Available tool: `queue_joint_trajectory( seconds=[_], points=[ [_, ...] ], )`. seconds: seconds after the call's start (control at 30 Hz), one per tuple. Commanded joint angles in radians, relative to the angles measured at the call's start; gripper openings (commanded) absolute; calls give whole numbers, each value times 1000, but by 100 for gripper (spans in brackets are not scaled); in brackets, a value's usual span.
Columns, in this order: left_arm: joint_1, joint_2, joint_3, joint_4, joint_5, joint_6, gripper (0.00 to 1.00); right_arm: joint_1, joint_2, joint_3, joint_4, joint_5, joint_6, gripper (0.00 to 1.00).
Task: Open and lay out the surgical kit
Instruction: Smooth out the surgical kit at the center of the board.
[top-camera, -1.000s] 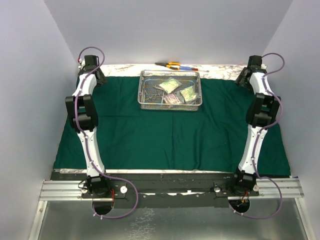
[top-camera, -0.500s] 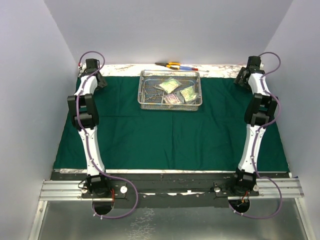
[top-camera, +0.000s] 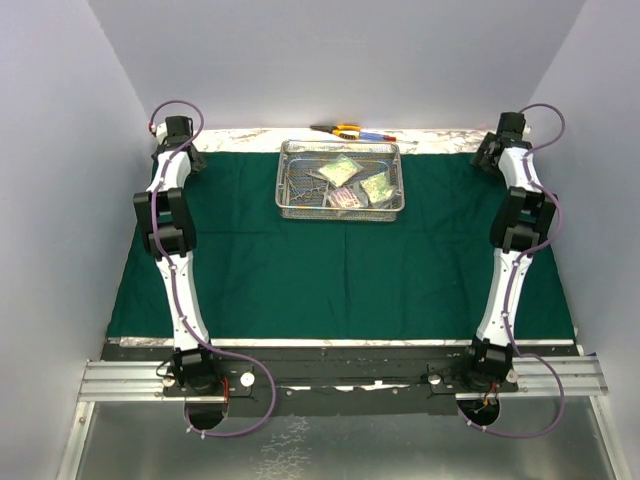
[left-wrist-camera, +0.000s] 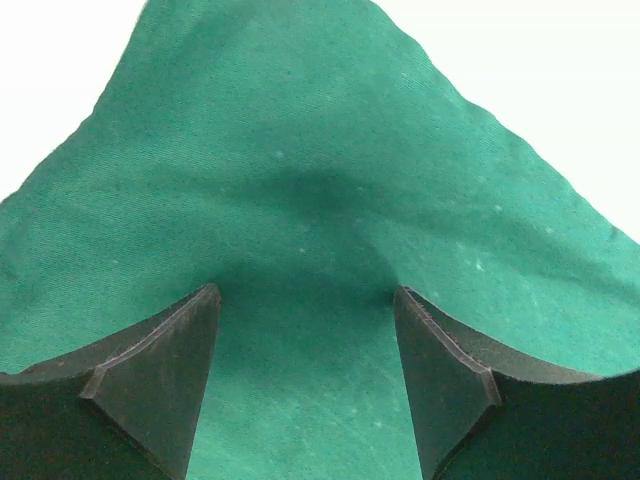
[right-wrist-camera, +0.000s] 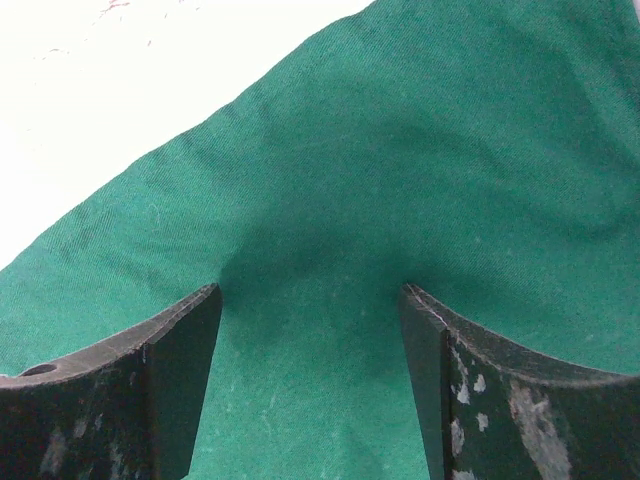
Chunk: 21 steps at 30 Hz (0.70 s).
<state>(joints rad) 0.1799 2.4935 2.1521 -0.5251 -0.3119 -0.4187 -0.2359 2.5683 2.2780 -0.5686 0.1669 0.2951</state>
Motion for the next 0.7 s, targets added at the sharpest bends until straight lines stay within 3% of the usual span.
queue_joint_trajectory(
  seconds=[0.0, 0.17, 0.43, 0.67],
  points=[
    [45, 52, 26, -21, -50, 5, 72, -10, -34, -63, -32, -15, 31, 75],
    [62, 70, 56, -21, -29, 35, 72, -10, -124, -98, -27, 4, 18, 76],
    [61, 71, 152, -20, 92, 77, 72, -11, -165, 60, -47, 25, -48, 80],
    [24, -58, 146, -19, 162, 115, 74, -10, -357, -1, -101, -24, -21, 80]
  ],
)
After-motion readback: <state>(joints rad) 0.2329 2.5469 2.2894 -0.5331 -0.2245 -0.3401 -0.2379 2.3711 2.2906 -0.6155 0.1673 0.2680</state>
